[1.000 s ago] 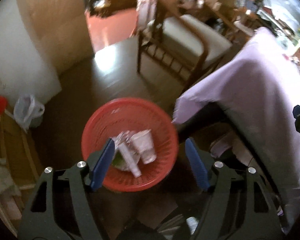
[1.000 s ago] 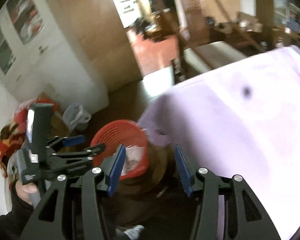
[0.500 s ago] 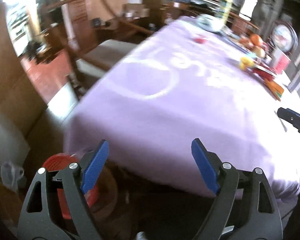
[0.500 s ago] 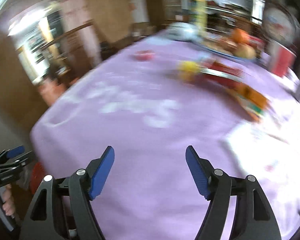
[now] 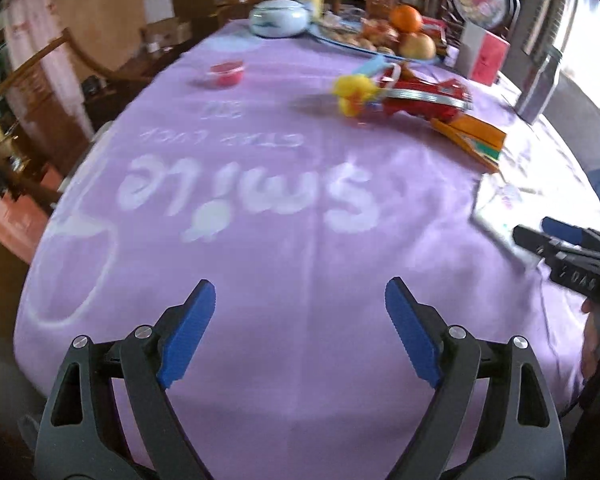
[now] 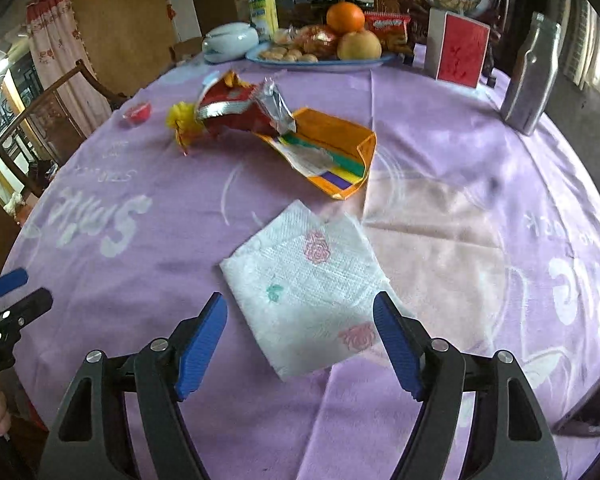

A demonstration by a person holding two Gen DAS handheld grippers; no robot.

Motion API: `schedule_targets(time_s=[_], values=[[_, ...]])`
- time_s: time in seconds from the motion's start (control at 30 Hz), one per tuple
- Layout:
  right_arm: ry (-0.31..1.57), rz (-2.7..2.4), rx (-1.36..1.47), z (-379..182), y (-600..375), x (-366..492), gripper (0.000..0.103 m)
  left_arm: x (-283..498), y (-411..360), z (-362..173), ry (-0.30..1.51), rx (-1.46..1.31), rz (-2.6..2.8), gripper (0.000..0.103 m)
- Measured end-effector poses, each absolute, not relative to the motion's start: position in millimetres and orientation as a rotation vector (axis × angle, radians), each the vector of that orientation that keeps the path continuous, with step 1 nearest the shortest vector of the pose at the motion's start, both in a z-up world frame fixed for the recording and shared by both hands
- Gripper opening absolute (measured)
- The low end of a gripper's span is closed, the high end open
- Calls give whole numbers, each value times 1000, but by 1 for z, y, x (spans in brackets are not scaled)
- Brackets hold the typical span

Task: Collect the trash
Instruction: 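Move both open tools back over the table, then grasp the white tissue with the right tool while the left tool grasps the yellow tassel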

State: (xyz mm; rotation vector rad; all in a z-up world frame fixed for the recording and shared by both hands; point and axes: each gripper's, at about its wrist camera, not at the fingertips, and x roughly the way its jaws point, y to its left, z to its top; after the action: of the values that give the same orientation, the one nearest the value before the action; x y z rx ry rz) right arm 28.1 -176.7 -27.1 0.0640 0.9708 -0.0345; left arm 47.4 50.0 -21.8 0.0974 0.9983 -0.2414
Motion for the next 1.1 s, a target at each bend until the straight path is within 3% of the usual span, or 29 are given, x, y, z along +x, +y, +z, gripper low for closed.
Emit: schedule_targets(time_s=[0.37,0.4,0.47,0.53,0.57,1.1], values=[[997,-6,16,-35,-169,52,71,82,18,-23,1020,156,-275,84],[994,-12,9,-35,-169,52,67,87,17,-24,1025,159,-274,84],[986,-23,5,-33,-171,52,49,95,15,-25,1032,165,-273,84],[985,-6,32,-32,-175,52,20,101,14,-26,1032,175,-266,84],[986,0,43,-31,-177,51,11,106,12,-26,1032,181,-261,84],[892,-22,156,-13,-208,38,7,187,-28,-39,994,259,-271,84]])
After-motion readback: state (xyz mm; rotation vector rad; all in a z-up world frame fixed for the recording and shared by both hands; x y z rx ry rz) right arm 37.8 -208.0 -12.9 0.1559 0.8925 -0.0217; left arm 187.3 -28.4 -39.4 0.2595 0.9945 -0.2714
